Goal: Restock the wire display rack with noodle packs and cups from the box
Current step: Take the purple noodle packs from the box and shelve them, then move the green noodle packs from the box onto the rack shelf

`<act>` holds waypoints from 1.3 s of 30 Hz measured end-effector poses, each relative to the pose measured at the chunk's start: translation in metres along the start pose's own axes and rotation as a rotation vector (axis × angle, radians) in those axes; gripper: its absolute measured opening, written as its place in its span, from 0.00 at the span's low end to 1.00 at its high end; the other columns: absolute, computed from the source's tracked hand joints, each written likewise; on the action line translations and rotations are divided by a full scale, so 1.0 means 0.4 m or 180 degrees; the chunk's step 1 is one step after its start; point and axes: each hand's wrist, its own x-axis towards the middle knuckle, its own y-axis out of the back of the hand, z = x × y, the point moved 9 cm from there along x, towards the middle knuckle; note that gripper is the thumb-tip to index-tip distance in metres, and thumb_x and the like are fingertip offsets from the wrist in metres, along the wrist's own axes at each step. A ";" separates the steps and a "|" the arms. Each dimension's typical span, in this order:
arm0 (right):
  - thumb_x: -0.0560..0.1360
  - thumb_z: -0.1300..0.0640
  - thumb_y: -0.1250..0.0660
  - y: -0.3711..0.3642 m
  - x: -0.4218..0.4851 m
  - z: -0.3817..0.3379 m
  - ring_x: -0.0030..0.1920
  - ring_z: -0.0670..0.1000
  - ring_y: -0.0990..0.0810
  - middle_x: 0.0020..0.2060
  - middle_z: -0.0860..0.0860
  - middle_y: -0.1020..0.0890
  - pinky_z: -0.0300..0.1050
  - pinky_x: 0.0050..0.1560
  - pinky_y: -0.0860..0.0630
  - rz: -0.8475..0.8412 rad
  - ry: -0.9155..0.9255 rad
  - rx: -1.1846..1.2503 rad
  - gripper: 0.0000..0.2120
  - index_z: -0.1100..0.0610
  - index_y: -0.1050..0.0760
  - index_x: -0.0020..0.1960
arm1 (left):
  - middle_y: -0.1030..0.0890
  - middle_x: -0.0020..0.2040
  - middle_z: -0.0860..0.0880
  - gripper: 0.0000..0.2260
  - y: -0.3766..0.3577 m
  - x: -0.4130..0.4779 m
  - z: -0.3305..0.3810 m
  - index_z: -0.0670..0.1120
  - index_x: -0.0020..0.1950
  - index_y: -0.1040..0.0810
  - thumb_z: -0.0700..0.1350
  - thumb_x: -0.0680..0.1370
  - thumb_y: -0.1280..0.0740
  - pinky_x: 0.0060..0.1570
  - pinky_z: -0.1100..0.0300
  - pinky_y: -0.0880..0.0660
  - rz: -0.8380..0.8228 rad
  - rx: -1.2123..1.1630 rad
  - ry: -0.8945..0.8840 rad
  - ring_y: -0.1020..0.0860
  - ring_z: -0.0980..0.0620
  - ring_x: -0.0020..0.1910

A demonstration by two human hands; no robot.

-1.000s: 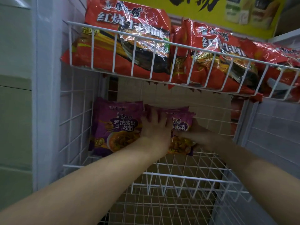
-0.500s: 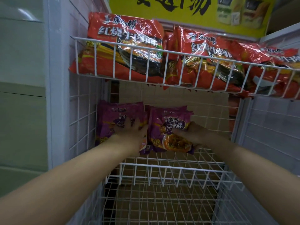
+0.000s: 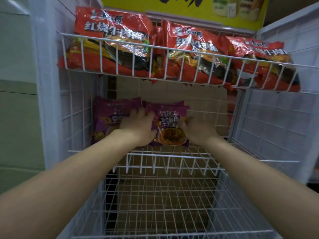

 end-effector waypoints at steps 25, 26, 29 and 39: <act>0.81 0.55 0.41 0.169 -0.736 0.807 0.34 0.51 0.22 0.35 0.52 0.19 0.54 0.40 0.23 0.1806 -0.0875 0.1665 0.08 0.53 0.24 0.48 | 0.24 0.59 0.49 0.13 -0.150 -0.359 1.017 0.47 0.63 0.25 0.46 0.79 0.40 0.53 0.49 0.26 0.1068 -0.2417 -0.1800 0.27 0.47 0.58; 0.81 0.54 0.41 0.151 -0.777 0.858 0.34 0.50 0.22 0.35 0.51 0.19 0.54 0.40 0.23 0.1792 -0.1014 0.1640 0.08 0.52 0.24 0.48 | 0.24 0.59 0.49 0.13 -0.171 -0.379 1.063 0.47 0.63 0.25 0.45 0.80 0.40 0.53 0.49 0.26 0.0984 -0.2448 -0.1847 0.27 0.47 0.58; 0.81 0.54 0.41 0.078 -0.892 0.992 0.38 0.49 0.21 0.36 0.49 0.19 0.53 0.45 0.24 0.1661 -0.1380 0.1501 0.08 0.52 0.24 0.49 | 0.24 0.58 0.47 0.13 -0.245 -0.436 1.191 0.46 0.62 0.25 0.45 0.79 0.40 0.50 0.47 0.26 0.0779 -0.2376 -0.2029 0.27 0.45 0.57; 0.82 0.54 0.41 -0.168 -1.086 1.368 0.34 0.54 0.24 0.35 0.53 0.20 0.52 0.37 0.29 0.1309 -0.2531 0.1010 0.08 0.54 0.25 0.49 | 0.25 0.55 0.45 0.11 -0.616 -0.454 1.494 0.45 0.59 0.26 0.44 0.78 0.40 0.52 0.45 0.28 -0.0216 -0.2202 -0.2538 0.28 0.42 0.56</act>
